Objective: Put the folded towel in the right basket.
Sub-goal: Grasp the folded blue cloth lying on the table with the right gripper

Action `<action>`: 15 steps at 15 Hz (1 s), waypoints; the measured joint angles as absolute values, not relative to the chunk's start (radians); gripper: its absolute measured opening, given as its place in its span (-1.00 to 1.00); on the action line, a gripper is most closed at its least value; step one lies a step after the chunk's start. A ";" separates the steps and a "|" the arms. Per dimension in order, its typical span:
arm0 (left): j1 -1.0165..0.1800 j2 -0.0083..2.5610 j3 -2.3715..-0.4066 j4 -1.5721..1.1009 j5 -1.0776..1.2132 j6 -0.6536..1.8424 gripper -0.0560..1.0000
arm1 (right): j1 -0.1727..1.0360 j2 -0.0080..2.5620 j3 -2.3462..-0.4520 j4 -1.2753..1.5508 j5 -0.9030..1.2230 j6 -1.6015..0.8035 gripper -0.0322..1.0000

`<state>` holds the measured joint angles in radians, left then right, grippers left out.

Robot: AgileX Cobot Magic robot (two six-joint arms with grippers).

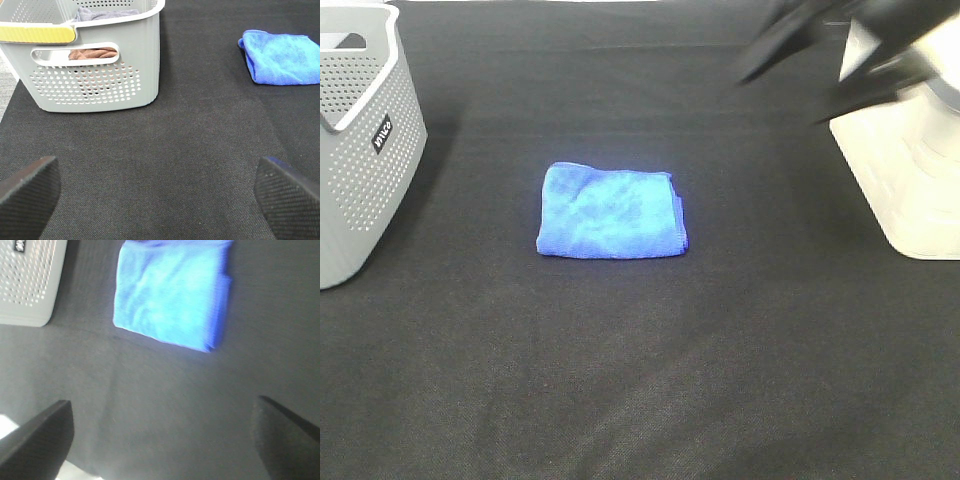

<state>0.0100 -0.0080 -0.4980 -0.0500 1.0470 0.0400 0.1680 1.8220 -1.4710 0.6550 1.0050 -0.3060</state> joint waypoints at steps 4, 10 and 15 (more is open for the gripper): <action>0.010 -0.008 -0.498 -0.050 1.047 0.040 0.96 | 0.183 2.177 -1.666 0.735 0.980 -0.292 0.86; 0.010 -0.008 -0.498 -0.050 1.047 0.040 0.96 | 0.183 2.414 -1.821 0.757 0.957 -0.267 0.86; 0.010 -0.008 -0.498 -0.051 1.047 0.040 0.96 | 0.222 2.459 -1.841 0.754 0.922 -0.237 0.84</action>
<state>0.0100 -0.0080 -0.4980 -0.0510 1.0470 0.0400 0.2220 2.4590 -1.8410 0.7540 0.9220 -0.2370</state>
